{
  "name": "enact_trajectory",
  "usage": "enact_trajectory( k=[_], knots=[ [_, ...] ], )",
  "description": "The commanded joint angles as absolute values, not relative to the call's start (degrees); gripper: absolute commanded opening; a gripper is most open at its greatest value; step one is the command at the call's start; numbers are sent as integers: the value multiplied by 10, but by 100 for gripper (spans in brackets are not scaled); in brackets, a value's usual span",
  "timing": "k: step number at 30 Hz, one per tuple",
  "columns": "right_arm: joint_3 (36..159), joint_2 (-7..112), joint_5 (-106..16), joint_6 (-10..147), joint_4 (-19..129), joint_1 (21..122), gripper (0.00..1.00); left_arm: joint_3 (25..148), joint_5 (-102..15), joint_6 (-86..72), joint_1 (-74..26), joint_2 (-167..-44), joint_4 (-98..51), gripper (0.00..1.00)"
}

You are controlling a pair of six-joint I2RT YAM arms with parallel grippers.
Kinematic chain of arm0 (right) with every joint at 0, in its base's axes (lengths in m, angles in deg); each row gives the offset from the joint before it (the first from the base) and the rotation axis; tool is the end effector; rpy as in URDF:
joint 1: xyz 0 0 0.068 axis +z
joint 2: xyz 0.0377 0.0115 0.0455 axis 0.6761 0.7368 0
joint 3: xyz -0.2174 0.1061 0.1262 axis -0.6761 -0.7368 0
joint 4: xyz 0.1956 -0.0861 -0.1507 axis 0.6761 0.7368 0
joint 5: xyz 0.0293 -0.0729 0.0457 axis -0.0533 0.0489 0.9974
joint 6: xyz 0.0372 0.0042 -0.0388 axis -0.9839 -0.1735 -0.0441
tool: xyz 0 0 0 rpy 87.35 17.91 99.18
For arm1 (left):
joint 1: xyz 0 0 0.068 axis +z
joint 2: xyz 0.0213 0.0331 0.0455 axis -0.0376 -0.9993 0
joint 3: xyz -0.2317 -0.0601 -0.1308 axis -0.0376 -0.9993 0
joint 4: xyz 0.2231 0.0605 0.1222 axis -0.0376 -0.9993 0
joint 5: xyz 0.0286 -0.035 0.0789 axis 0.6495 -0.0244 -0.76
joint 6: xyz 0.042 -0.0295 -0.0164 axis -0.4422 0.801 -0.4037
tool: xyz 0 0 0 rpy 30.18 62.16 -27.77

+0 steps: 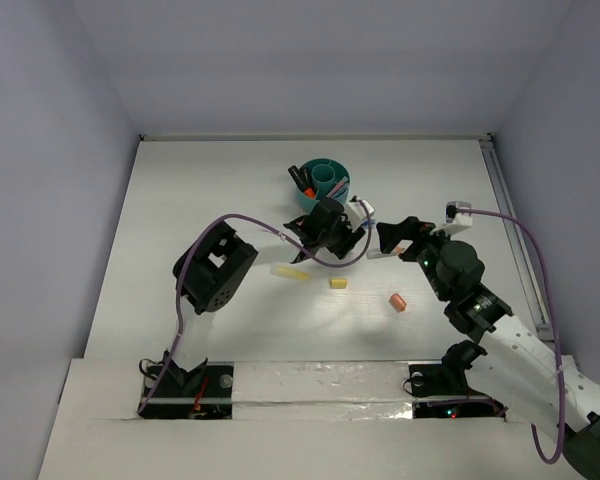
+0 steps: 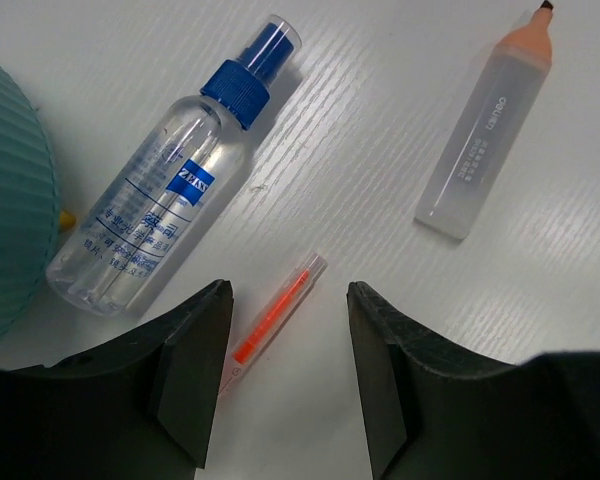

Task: Sort the stationery into containers
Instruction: Pick up the pen from the center of the board.

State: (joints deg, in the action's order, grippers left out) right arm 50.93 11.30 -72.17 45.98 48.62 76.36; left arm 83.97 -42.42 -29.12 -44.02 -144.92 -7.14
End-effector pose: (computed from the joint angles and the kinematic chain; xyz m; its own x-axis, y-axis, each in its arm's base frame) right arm 0.1532 0.0883 0.2866 -0.1812 0.4346 -0.8822 -0.1789 0.8675 0.4641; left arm 0.3029 -0.3237 0.1683 -0.1724 0.4309 -0.8858 0.8540 0.5135 0.0836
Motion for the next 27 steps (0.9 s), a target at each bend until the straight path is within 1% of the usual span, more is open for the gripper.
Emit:
enact_trajectory(
  k=[1, 9, 21, 22, 25, 27],
  knots=[
    [519, 113, -726, 458, 471, 766, 100, 871, -432, -315, -442, -1451, -83, 47],
    [520, 118, -722, 460, 468, 766, 100, 887, -450, -330, -442, -1477, -106, 46],
    [520, 122, -723, 462, 467, 766, 100, 909, -474, -342, -442, -1509, -119, 26],
    [520, 123, -723, 462, 466, 766, 100, 909, -475, -342, -442, -1508, -117, 23],
    [520, 124, -725, 462, 466, 766, 100, 906, -479, -342, -442, -1507, -117, 19],
    [520, 125, -724, 462, 466, 766, 100, 904, -480, -343, -442, -1507, -118, 19]
  ],
)
